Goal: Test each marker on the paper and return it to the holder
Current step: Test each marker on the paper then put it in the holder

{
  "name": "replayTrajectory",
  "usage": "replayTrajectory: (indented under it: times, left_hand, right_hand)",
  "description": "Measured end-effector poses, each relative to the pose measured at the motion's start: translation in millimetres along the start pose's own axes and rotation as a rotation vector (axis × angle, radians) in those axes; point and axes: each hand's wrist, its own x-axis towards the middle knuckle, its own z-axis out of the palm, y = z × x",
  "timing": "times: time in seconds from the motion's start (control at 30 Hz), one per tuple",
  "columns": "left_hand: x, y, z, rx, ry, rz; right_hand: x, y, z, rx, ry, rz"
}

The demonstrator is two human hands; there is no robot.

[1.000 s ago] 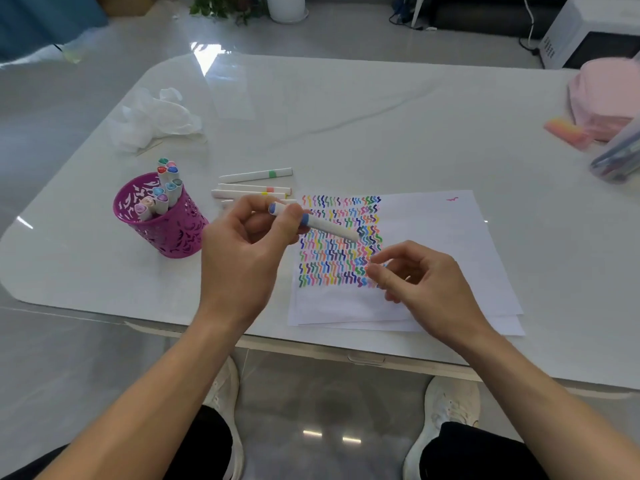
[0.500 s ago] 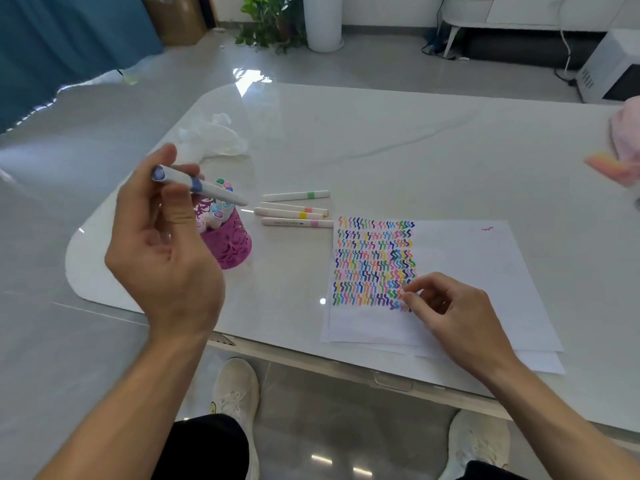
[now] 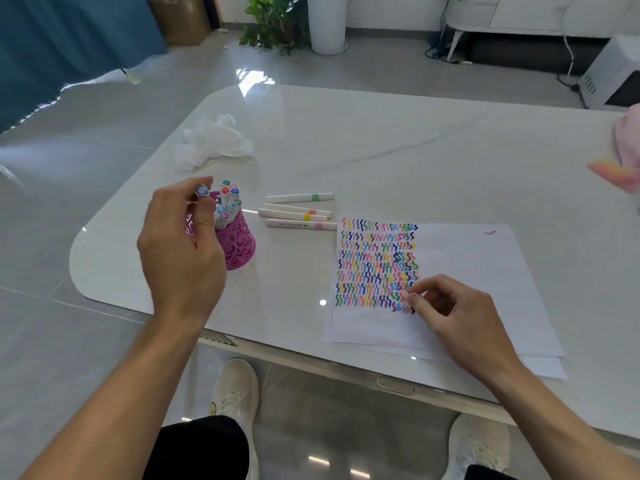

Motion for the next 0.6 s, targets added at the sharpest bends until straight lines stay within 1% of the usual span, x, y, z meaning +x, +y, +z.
replayTrajectory:
  times: [0.37,0.47,0.6]
  left_hand:
    - [3,-7,5,0.184,-0.121,-0.138]
    - [2,-11,8,0.198,-0.157,-0.173]
    - [0,-7,12,0.196,-0.151,-0.148]
  right_hand:
    - [1,-1,1,0.016,0.008,0.000]
    - [1,-1,1,0.010,0.011,0.000]
    - [1,-1,0,0.014,0.010,0.005]
